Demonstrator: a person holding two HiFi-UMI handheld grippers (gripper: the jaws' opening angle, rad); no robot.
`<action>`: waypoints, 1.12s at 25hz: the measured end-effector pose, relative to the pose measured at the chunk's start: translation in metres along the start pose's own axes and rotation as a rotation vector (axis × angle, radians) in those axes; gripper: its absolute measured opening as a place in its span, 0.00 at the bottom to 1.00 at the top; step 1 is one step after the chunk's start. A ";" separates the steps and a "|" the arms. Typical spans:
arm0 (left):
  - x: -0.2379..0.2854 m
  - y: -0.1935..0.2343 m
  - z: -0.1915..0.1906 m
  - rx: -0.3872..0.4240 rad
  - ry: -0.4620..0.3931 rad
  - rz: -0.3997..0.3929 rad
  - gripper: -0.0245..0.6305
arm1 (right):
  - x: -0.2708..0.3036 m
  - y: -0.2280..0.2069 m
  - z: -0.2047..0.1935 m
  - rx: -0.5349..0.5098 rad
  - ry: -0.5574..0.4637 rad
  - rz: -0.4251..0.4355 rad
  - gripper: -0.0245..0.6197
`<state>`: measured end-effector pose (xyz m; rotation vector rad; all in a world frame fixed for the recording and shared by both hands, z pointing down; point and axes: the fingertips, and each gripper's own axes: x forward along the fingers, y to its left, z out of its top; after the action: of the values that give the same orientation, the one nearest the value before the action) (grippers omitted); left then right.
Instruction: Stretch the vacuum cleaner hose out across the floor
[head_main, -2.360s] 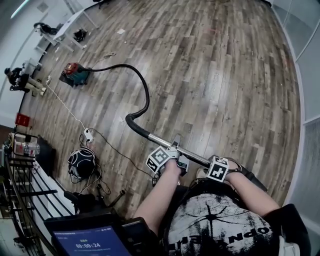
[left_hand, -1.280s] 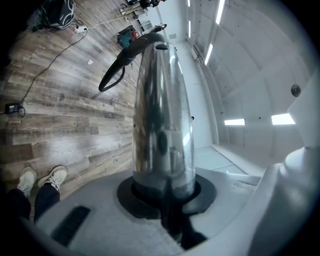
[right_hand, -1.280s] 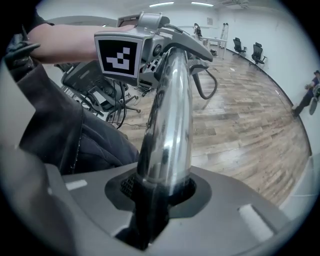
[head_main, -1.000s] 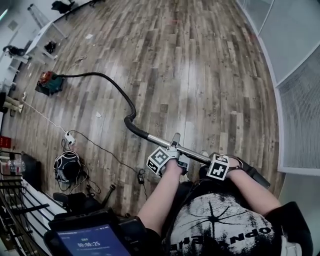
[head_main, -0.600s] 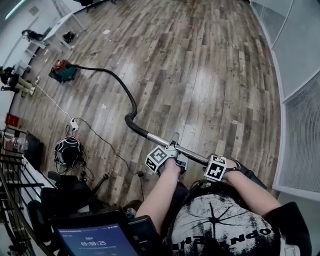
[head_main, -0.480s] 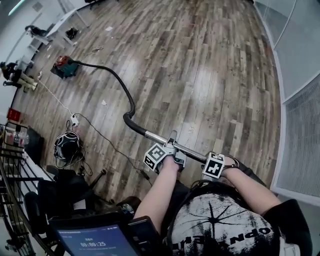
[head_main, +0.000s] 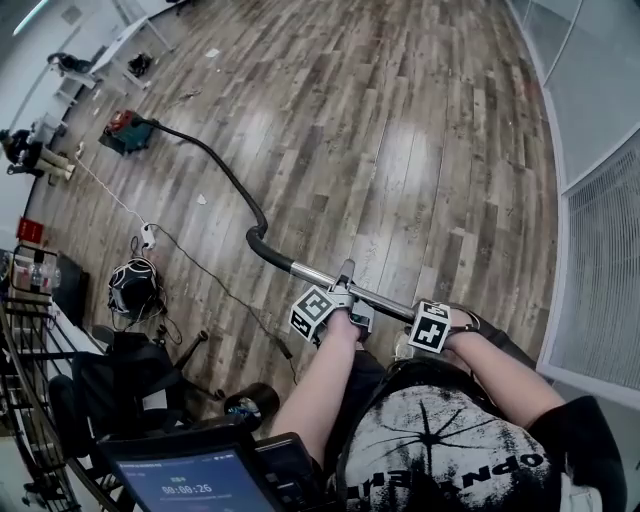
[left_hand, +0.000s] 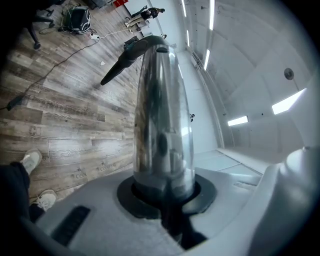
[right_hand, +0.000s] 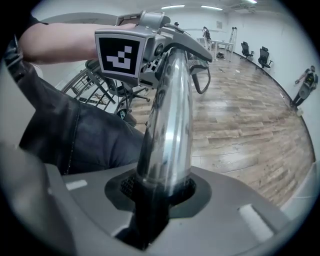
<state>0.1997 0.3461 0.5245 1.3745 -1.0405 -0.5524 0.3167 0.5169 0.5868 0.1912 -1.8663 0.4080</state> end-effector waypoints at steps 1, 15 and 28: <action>-0.001 0.001 -0.005 0.000 0.011 0.001 0.11 | 0.000 0.004 -0.004 0.010 0.000 0.001 0.21; 0.034 0.041 -0.048 -0.037 0.279 -0.016 0.13 | 0.026 0.010 -0.029 0.208 0.077 -0.053 0.21; 0.044 0.027 -0.133 0.004 0.499 -0.136 0.38 | 0.014 0.008 -0.095 0.250 0.078 -0.067 0.21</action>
<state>0.3262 0.3833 0.5786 1.4935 -0.5475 -0.2798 0.3933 0.5606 0.6250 0.3995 -1.7246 0.5943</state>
